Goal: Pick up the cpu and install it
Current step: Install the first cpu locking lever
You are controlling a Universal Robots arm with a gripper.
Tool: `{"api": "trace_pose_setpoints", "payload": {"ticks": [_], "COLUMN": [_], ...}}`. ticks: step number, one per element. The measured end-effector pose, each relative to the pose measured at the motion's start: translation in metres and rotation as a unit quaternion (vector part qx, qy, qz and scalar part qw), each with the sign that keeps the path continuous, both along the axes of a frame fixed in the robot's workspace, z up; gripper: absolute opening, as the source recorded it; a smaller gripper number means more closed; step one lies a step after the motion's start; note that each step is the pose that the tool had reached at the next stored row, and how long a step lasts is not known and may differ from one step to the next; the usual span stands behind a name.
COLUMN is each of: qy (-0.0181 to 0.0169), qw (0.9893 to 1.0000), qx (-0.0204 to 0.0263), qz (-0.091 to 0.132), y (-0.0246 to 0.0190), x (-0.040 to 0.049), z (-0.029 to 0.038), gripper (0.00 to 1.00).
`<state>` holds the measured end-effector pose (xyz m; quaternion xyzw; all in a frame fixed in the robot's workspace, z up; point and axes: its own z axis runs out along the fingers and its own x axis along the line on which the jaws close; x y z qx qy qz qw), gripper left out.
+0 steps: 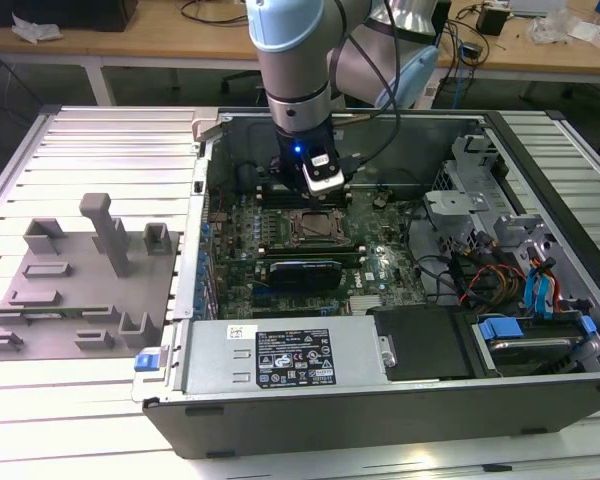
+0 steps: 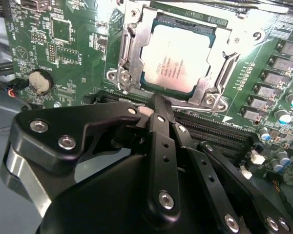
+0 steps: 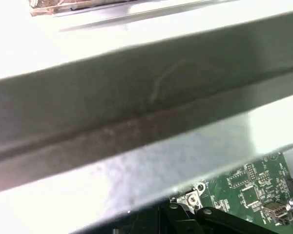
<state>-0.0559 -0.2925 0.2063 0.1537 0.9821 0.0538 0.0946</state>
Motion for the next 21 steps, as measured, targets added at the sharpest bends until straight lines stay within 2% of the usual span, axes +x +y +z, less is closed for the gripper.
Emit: {"api": "trace_pose_setpoints", "payload": {"ticks": [4,6,9,10,12,13,16,21], "qy": [-0.0005,-0.0018,-0.0038,-0.005,-0.0121,-0.0141,-0.0169,-0.0197], "qw": [1.0,1.0,1.0,1.0,0.9999,0.9999,0.9999,0.9998], "qx": [-0.0001,-0.0001,0.0,0.0,-0.0001,-0.0001,0.0,0.0], "qz": [0.0,0.0,0.0,0.0,0.0,0.0,0.0,0.0], "y": [0.0022,0.0051,0.0061,0.0061,0.0061,0.0062,0.0063,0.0069], "x": [0.0,0.0,-0.0001,-0.0003,-0.0049,-0.0059,-0.0064,-0.0066], "z": [0.0004,0.0004,0.0004,0.0003,-0.0013,-0.002,-0.0036,-0.0051], "gripper": [0.11,0.11,0.11,0.11,0.11,0.11,0.11,0.11]}}
